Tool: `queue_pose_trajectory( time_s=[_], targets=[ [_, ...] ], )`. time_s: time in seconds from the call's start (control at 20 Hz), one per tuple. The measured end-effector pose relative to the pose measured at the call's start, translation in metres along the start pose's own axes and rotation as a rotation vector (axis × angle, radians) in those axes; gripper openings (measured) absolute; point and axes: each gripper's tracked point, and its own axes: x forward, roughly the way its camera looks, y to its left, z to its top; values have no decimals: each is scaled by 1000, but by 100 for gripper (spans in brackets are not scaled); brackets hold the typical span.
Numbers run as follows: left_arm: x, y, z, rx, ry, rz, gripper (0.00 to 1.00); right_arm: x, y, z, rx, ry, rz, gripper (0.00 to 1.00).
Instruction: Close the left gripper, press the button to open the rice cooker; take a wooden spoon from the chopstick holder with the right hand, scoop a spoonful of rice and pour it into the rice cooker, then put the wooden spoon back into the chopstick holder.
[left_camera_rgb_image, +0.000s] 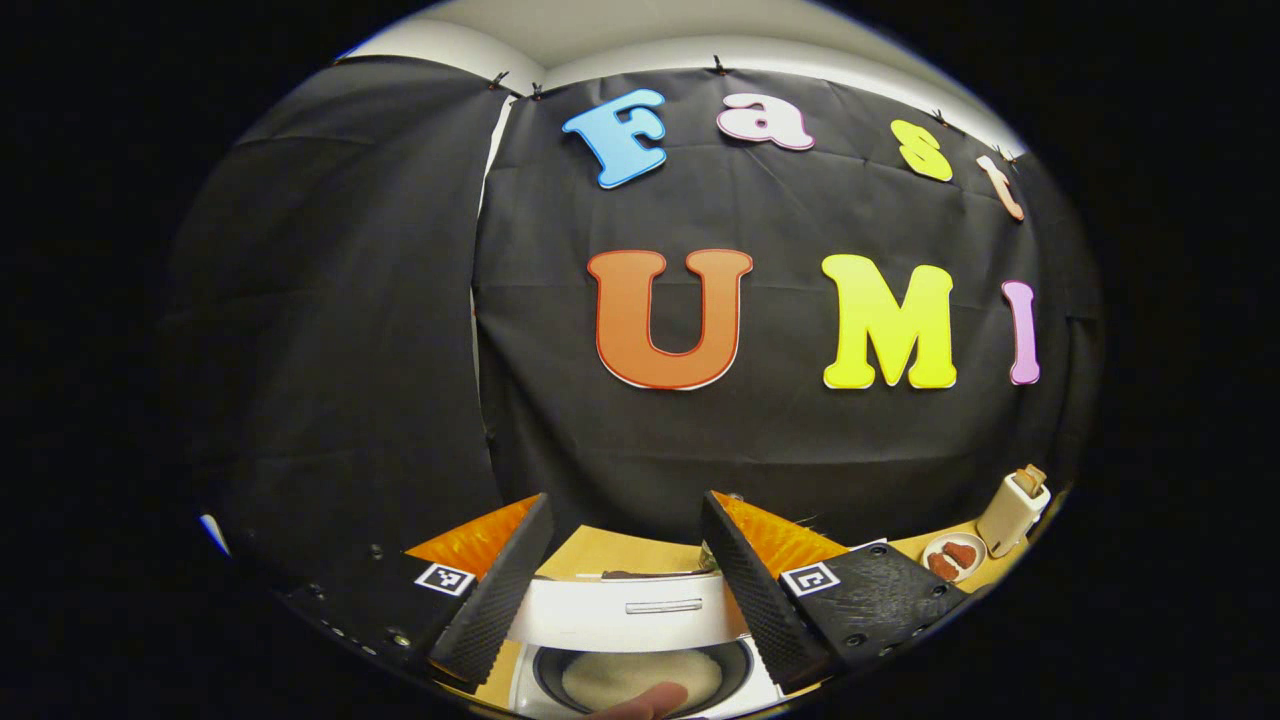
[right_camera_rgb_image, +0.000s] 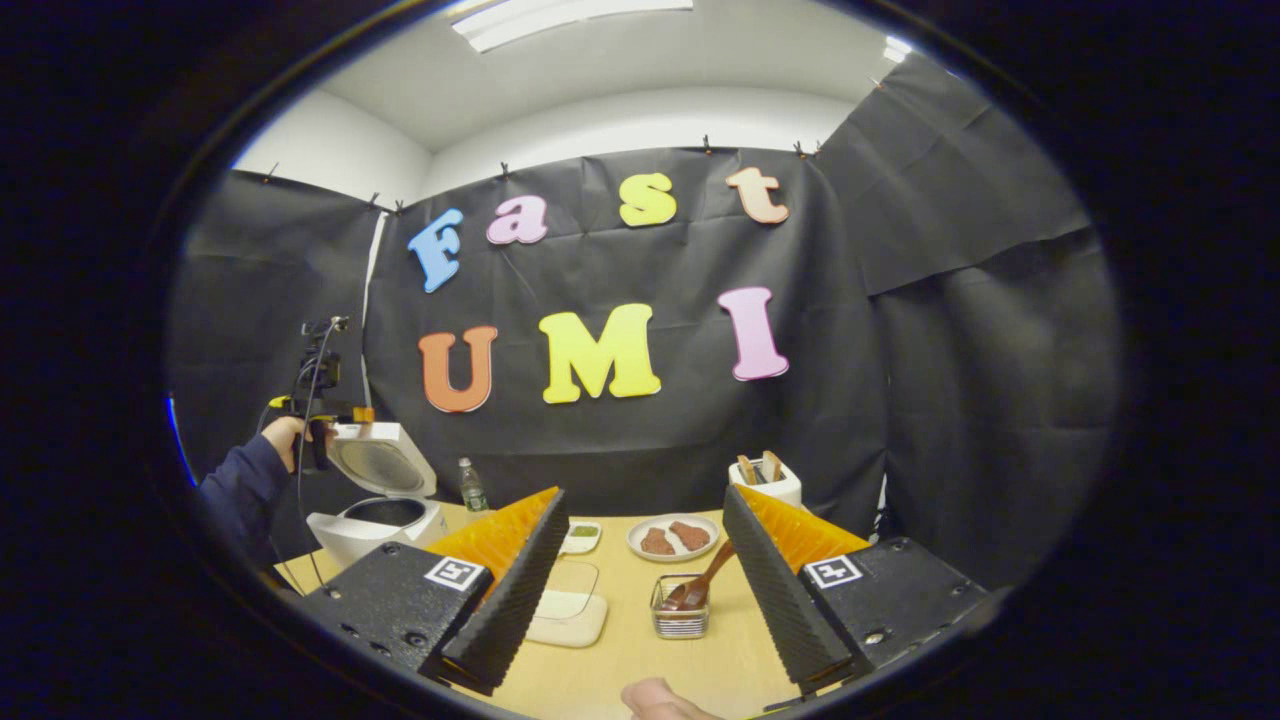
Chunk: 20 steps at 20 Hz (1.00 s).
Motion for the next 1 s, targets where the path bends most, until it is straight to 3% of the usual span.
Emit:
queue_pose_trajectory(
  time_s=[0.25,0.6,0.8,1.0],
  targets=[
    [-33,-9,-34,-31,88,-23,94,-35,-9,2,53,-40,18,100],
    [-68,-30,-60,46,107,-37,95,-60,-21,-24,74,-13,27,100],
    [-68,-30,-68,46,115,-17,97,-79,-25,-19,80,-97,42,100],
    [-68,-32,-87,42,180,-7,96,-87,-33,-32,90,-70,28,98]
  ],
)
